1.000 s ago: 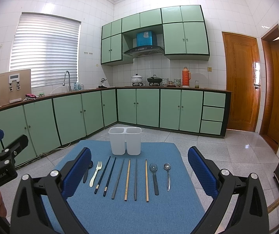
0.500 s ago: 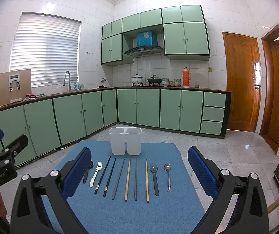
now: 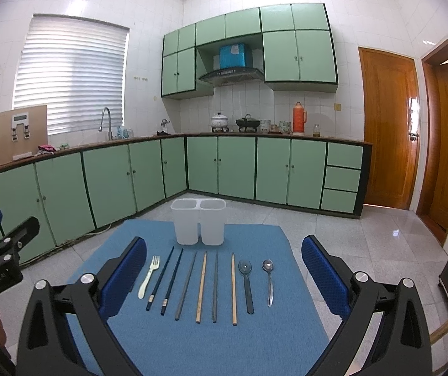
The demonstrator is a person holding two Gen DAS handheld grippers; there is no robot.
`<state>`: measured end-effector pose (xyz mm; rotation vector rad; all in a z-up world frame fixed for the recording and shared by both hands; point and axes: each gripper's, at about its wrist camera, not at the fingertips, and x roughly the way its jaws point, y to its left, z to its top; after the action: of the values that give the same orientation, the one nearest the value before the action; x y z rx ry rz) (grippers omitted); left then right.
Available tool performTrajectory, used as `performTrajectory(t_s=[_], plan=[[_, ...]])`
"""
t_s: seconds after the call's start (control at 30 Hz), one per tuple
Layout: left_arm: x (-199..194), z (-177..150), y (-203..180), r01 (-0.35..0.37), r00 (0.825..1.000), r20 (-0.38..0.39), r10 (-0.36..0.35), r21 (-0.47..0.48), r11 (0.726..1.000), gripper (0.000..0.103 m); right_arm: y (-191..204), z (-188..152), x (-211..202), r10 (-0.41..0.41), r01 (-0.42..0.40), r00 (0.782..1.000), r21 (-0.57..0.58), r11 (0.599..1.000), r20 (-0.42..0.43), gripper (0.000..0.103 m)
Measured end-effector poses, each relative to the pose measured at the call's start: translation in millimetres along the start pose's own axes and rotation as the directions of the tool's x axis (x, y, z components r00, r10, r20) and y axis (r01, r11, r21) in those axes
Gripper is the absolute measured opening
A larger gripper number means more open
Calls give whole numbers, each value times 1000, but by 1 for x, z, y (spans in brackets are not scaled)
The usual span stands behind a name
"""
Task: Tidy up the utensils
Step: 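Lower the left tool onto the black spoon while the right tool lowers onto the metal spoon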
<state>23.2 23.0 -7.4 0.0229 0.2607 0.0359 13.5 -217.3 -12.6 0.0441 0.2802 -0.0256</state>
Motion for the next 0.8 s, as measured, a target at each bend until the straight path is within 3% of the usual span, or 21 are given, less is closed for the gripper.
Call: performTrajectory(t_s=[0.2, 0.4, 0.6, 0.8], plan=[[40, -7, 11, -8, 995, -96, 7, -4, 1000, 98, -9, -1, 34, -31, 30, 998, -22, 999, -50, 97], [102, -14, 16, -15, 980, -198, 14, -4, 1000, 98, -22, -3, 81, -59, 55, 993, -42, 998, -100, 94], [175, -25, 16, -18, 951, -308, 20, 12, 1000, 98, -44, -6, 139, -65, 64, 981, -15, 998, -183, 86], [241, -39, 14, -22, 907, -420, 39, 44, 999, 98, -68, -19, 210, -57, 59, 954, 1, 998, -295, 73]])
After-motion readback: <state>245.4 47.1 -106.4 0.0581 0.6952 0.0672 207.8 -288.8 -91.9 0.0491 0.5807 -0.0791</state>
